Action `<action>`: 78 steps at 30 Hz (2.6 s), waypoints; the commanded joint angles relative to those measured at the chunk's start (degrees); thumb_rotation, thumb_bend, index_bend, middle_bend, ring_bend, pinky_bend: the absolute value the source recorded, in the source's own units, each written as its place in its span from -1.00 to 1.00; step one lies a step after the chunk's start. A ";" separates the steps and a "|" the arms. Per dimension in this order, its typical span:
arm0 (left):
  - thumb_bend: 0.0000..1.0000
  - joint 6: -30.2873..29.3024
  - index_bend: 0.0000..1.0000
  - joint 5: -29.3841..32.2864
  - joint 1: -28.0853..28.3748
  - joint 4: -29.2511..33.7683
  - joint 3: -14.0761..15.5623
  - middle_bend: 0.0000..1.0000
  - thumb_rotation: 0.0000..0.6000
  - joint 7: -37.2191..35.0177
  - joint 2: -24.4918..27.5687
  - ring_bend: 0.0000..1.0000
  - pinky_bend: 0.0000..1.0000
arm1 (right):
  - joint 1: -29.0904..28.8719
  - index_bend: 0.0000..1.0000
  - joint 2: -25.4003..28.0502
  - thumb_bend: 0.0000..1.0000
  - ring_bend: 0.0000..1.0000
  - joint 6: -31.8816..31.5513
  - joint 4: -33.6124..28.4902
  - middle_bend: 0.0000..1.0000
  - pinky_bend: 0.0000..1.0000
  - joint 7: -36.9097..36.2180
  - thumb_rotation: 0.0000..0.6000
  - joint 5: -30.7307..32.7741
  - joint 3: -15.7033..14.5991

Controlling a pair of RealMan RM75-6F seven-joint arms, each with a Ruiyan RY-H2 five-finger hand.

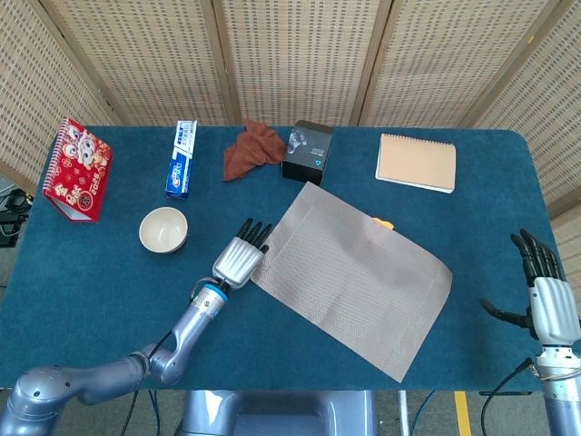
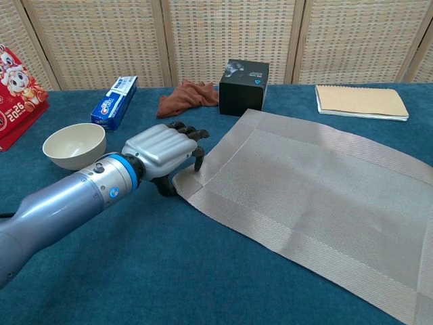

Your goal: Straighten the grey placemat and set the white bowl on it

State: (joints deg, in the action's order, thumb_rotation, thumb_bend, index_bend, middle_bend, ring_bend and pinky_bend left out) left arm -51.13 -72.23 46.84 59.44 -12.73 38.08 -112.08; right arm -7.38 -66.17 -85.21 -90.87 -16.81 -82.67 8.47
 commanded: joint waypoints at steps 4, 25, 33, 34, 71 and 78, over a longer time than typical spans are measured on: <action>-0.11 -1.38 -0.14 -0.76 0.84 -2.10 0.63 -1.00 1.00 -1.56 -1.84 -1.00 -1.00 | 0.03 -0.86 0.12 -0.63 -1.00 -0.02 -0.08 -1.00 -1.00 -0.40 1.00 -0.26 0.06; 0.10 -7.80 0.25 -3.48 -3.45 3.48 5.05 -1.00 1.00 -4.55 2.73 -1.00 -1.00 | 0.17 -0.85 0.03 -0.64 -1.00 -0.04 -1.15 -1.00 -1.00 1.32 1.00 -1.93 -0.90; 0.10 -12.95 0.26 -6.16 -7.75 10.95 8.34 -1.00 1.00 -5.14 9.48 -1.00 -1.00 | 0.21 -0.85 -0.36 -0.63 -1.00 -0.26 -1.32 -1.00 -1.00 2.61 1.00 -2.46 -1.21; 0.10 -13.36 0.26 -6.42 -8.23 12.00 8.79 -1.00 1.00 -5.05 10.37 -1.00 -1.00 | 0.22 -0.85 -0.44 -0.63 -1.00 -0.27 -1.32 -1.00 -1.00 2.76 1.00 -2.47 -1.24; 0.09 -22.96 0.24 -21.86 -23.31 27.83 24.72 -1.00 1.00 -4.42 23.23 -1.00 -1.00 | 0.38 -0.85 -1.96 -0.64 -1.00 0.03 -2.31 -1.00 -1.00 7.30 1.00 -4.30 -3.17; -0.06 -22.40 0.05 -23.23 -24.44 27.97 25.06 -1.00 1.00 -4.30 23.17 -1.00 -1.00 | 0.45 -0.85 -1.86 -0.64 -1.00 -0.08 -2.60 -1.00 -1.00 7.27 1.00 -4.50 -3.27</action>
State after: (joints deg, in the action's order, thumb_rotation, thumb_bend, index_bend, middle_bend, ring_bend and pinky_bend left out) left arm -73.60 -95.41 22.46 87.38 12.30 33.78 -88.98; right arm -6.94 -68.03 -85.29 -93.46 -9.54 -87.17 5.21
